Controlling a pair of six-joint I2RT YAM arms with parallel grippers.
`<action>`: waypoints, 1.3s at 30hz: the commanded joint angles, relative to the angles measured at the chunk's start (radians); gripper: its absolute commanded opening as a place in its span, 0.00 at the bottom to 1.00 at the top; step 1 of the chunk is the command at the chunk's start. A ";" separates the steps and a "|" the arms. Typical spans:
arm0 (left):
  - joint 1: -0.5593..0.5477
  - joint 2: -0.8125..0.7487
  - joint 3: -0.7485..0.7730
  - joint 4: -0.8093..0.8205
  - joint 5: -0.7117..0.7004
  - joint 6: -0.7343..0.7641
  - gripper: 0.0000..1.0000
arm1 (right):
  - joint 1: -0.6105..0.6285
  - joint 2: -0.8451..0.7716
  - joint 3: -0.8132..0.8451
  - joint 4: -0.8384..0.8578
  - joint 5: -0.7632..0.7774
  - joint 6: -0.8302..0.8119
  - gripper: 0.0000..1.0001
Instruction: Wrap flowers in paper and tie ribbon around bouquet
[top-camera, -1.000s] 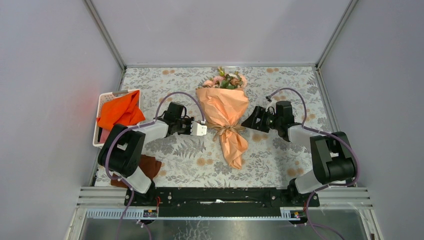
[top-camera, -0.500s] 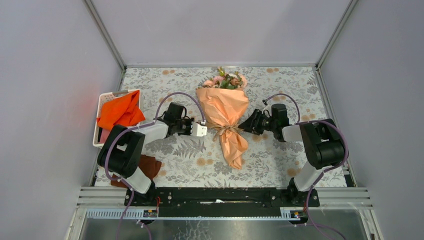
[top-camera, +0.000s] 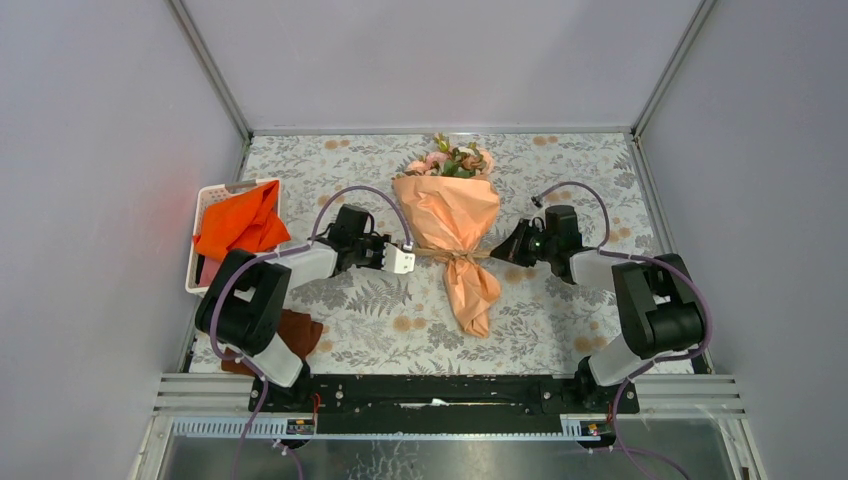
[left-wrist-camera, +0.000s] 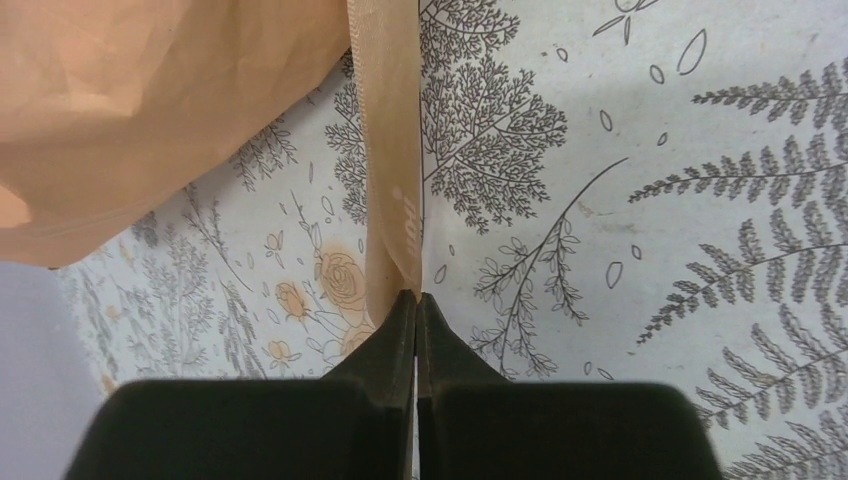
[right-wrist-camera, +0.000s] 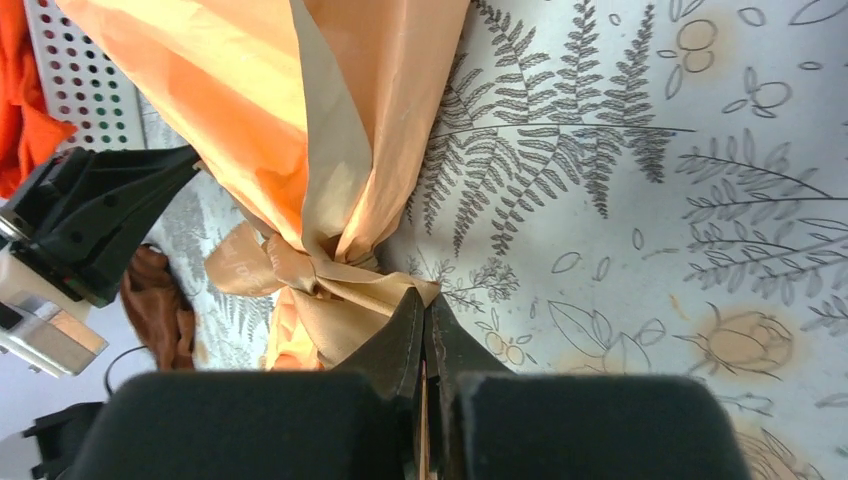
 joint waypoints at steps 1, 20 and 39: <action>0.019 0.025 -0.018 0.075 -0.045 0.090 0.00 | -0.003 -0.052 0.023 -0.127 0.112 -0.094 0.00; 0.075 0.043 -0.043 0.075 -0.041 0.168 0.00 | -0.029 -0.017 0.018 -0.280 0.187 -0.115 0.00; 0.063 -0.036 -0.002 -0.131 0.062 0.208 0.34 | -0.024 0.029 0.045 -0.209 0.053 -0.124 0.00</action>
